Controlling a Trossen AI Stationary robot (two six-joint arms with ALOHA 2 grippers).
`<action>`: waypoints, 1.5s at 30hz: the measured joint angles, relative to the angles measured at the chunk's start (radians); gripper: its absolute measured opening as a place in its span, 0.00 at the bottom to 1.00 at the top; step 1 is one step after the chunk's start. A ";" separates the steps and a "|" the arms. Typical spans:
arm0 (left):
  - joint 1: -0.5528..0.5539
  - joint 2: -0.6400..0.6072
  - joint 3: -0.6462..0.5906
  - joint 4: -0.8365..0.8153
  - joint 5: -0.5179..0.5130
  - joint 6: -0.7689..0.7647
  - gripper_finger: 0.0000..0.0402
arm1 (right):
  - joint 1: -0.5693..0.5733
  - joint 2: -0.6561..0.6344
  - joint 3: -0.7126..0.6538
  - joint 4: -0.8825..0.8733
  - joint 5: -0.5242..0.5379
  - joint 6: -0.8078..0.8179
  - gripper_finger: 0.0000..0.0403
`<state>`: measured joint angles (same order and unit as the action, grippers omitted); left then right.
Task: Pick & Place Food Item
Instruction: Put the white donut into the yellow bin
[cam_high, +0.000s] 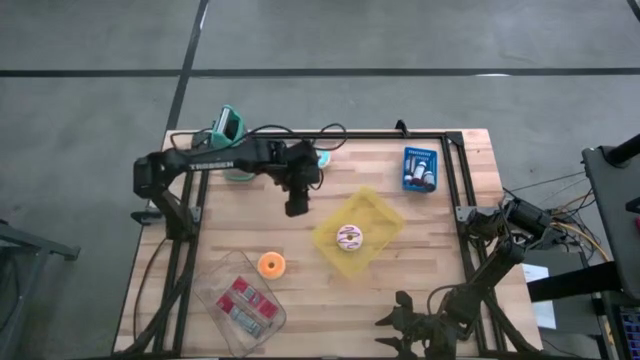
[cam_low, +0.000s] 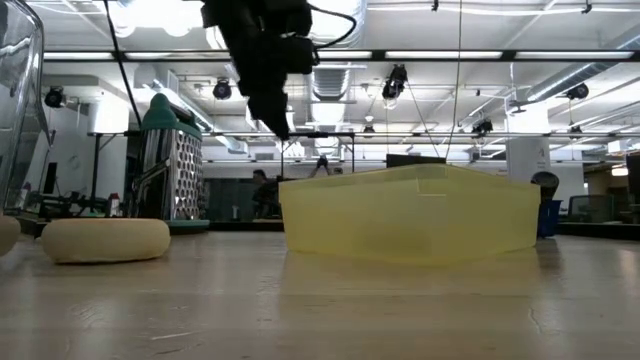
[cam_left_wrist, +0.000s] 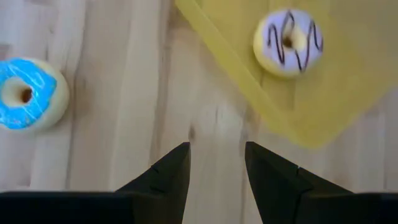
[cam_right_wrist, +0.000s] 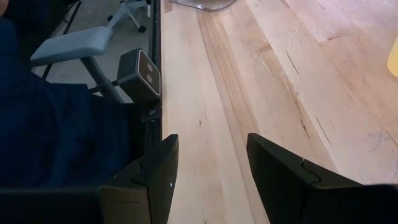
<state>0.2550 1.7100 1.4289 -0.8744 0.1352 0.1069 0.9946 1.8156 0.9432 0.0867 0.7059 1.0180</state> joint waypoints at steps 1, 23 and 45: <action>-0.007 -0.007 -0.008 -0.006 0.001 0.024 0.39 | 0.000 0.000 0.000 0.000 0.000 0.000 0.46; -0.286 -0.158 -0.205 -0.021 -0.107 -0.022 0.39 | 0.000 0.000 0.000 0.000 0.000 0.000 0.46; -0.463 -0.159 -0.408 0.102 -0.058 -0.305 0.39 | 0.000 0.000 0.000 0.000 0.000 0.000 0.46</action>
<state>-0.2075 1.5509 1.0208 -0.7719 0.0774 -0.1978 0.9943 1.8156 0.9428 0.0868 0.7055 1.0180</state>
